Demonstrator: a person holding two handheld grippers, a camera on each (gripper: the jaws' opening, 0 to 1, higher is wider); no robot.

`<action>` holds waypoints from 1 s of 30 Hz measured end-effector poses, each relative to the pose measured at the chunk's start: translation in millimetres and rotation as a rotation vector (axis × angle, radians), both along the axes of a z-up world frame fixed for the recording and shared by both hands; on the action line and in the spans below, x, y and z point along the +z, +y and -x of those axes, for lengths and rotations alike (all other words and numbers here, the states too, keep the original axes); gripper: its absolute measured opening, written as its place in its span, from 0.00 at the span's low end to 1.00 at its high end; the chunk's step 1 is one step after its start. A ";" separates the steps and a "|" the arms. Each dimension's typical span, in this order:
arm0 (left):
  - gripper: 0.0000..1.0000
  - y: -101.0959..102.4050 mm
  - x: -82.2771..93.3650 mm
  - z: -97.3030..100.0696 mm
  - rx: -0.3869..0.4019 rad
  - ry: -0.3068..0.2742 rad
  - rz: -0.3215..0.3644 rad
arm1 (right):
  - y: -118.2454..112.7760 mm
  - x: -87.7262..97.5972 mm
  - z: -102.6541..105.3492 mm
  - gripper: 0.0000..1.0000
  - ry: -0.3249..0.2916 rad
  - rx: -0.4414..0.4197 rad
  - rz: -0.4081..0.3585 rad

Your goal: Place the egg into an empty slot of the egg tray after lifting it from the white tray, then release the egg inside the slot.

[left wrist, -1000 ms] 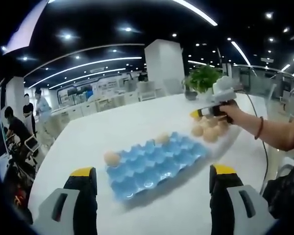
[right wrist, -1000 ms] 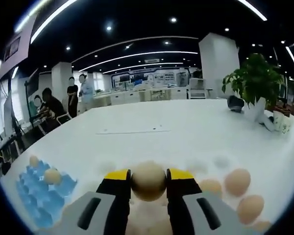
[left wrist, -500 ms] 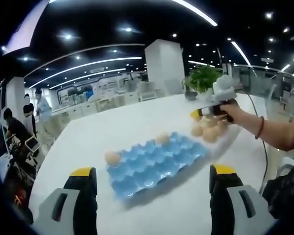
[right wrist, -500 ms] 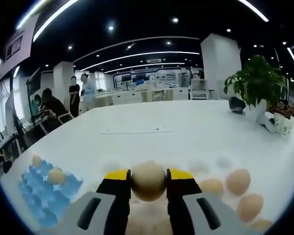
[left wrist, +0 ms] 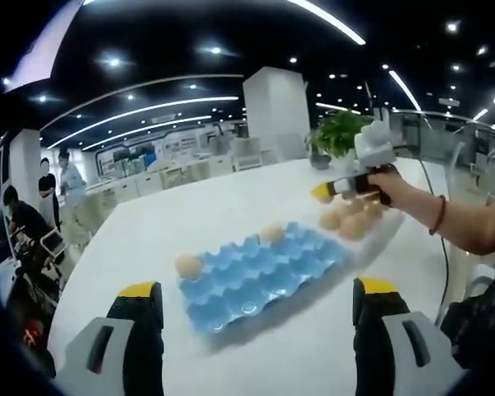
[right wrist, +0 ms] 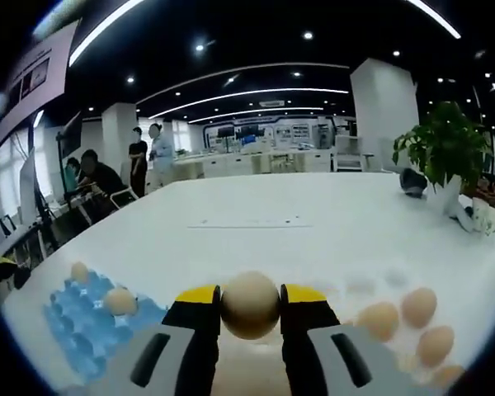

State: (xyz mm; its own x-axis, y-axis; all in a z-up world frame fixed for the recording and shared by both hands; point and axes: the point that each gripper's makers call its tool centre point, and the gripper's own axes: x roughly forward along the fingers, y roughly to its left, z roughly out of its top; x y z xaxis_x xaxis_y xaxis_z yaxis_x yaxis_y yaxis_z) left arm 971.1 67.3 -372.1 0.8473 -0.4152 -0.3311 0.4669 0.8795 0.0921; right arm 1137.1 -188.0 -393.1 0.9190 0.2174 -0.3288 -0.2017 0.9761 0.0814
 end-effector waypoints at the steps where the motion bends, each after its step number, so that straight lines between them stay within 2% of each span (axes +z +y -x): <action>1: 0.98 -0.2 -0.3 0.1 -0.001 0.001 -0.001 | 5.4 0.4 1.1 0.29 -0.001 0.011 -0.001; 30: 0.97 -4.0 -3.2 1.0 -0.004 0.015 -0.003 | 110.1 6.6 19.8 0.29 -0.009 0.230 -0.014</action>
State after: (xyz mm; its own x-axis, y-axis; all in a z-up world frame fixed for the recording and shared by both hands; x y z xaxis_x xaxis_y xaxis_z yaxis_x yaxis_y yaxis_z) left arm 970.1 63.2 -375.3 0.8404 -0.4175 -0.3455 0.4718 0.8773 0.0876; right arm 1117.2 -78.0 -386.5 0.8477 0.4260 -0.3162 -0.4197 0.9031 0.0913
